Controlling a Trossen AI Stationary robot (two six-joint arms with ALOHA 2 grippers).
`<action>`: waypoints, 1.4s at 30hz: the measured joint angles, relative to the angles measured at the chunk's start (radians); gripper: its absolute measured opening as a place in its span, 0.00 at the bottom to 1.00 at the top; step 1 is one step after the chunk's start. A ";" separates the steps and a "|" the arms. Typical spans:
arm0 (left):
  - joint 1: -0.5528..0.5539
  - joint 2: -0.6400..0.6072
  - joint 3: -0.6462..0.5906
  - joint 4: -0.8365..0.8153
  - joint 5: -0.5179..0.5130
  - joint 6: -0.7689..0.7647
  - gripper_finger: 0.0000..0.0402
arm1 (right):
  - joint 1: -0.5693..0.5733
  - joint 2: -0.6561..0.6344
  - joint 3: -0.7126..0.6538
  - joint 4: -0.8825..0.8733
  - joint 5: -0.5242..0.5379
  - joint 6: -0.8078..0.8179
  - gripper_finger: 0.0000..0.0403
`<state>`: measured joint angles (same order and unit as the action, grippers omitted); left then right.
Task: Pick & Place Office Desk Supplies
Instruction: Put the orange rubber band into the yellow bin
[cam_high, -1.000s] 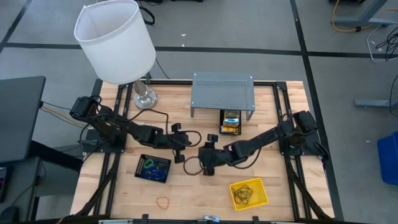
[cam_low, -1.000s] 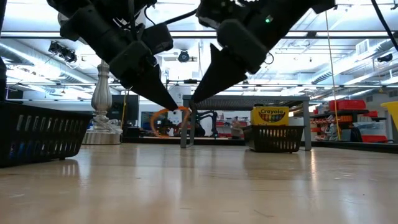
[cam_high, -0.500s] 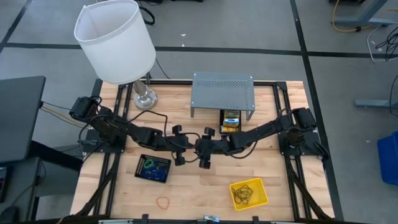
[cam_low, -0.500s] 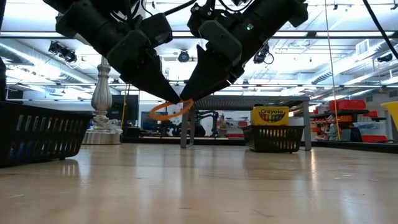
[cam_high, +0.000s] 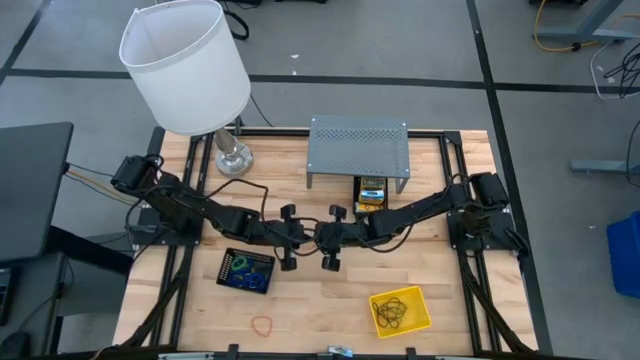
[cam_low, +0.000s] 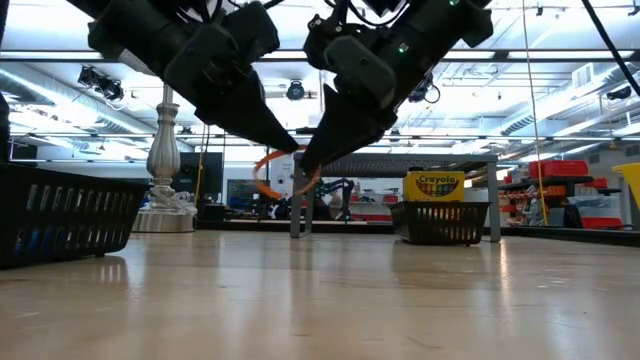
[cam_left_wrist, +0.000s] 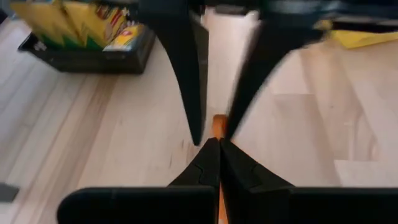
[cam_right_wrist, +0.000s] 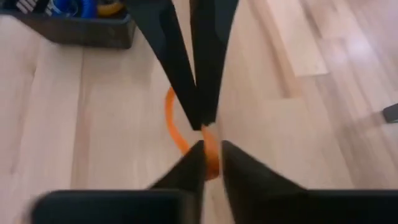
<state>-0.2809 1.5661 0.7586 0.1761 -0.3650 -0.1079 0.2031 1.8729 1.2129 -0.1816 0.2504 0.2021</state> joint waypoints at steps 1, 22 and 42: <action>-0.005 0.000 0.000 0.009 0.000 0.007 0.00 | 0.000 0.000 0.000 -0.006 -0.009 -0.001 0.11; -0.040 -0.109 0.000 -0.127 -0.052 0.078 0.28 | 0.081 -0.002 -0.001 -0.068 -0.071 0.021 0.00; -0.040 -0.109 -0.203 0.101 -0.060 -0.023 0.43 | 0.332 -0.006 0.446 -0.934 -0.219 0.221 0.00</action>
<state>-0.3214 1.4567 0.5553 0.2771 -0.4247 -0.1314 0.5353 1.8665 1.6593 -1.1156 0.0316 0.4233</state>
